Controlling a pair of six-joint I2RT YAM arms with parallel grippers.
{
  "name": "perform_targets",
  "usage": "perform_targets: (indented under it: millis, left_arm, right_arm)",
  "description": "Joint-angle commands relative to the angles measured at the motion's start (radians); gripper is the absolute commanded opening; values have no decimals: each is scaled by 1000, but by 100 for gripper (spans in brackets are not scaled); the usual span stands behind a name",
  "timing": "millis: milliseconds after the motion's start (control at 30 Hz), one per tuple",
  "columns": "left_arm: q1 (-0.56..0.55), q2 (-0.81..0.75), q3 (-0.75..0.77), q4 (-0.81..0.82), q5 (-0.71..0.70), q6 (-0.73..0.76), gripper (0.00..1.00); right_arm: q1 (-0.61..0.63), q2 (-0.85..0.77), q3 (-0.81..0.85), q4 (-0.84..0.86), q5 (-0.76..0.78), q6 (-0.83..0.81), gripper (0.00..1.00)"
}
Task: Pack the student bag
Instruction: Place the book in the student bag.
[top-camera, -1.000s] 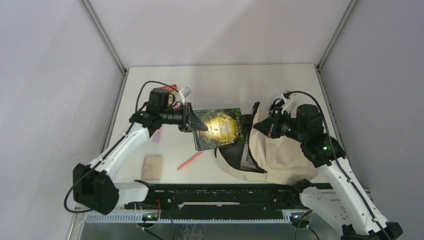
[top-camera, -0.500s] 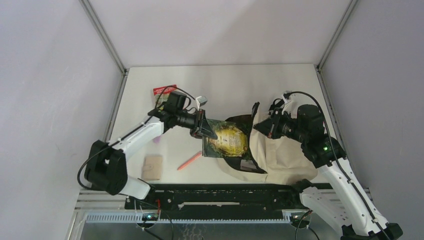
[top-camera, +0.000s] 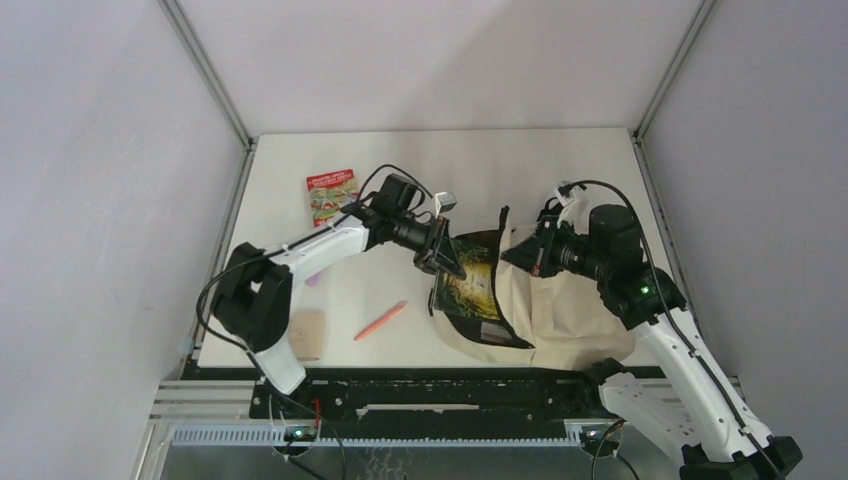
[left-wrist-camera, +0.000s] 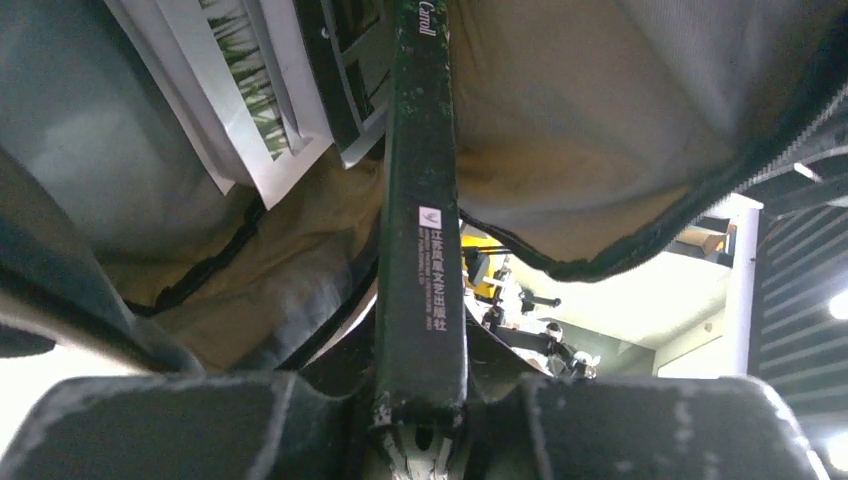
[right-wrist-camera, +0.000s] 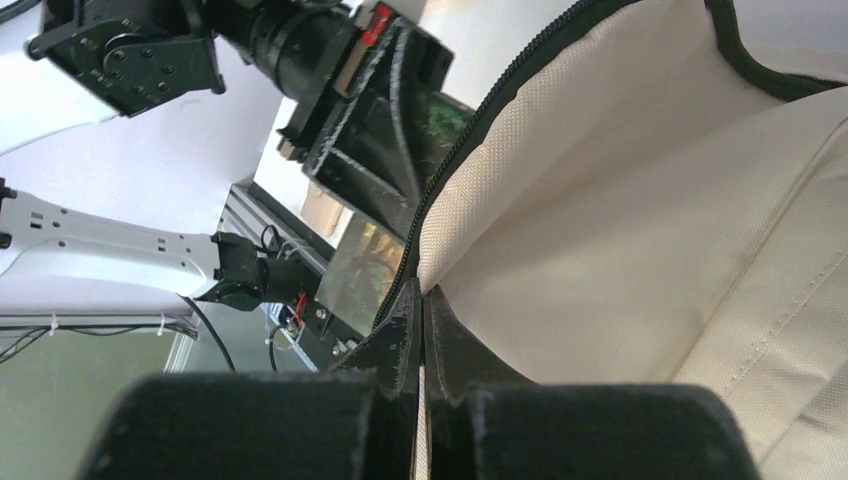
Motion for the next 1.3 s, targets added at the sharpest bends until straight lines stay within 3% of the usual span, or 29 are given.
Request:
perform_targets:
  millis: [0,400,433,533,633,933,1267]
  left_arm:
    - [-23,73,143,53,90,-34,0]
    - [-153,373,397,162,6,-207,2]
    - [-161,397,405,171,3,-217,9]
    - [-179,433,428,185,-11,-229,51]
    - [-181,437,427,177,-41,-222,72]
    - [-169,412,449,-103,-193,-21,90]
    - [-163,386,452,-260,-312,103,96]
  right_arm:
    - [-2,5,14,109,-68,-17,0]
    - [3,11,14,133,-73,3,0]
    - [6,8,14,134,-70,3,0]
    - [7,3,14,127,-63,1,0]
    - [8,3,14,120,-60,-4,0]
    - [8,-3,14,114,-55,-2,0]
    - [12,4,14,110,-50,-3,0]
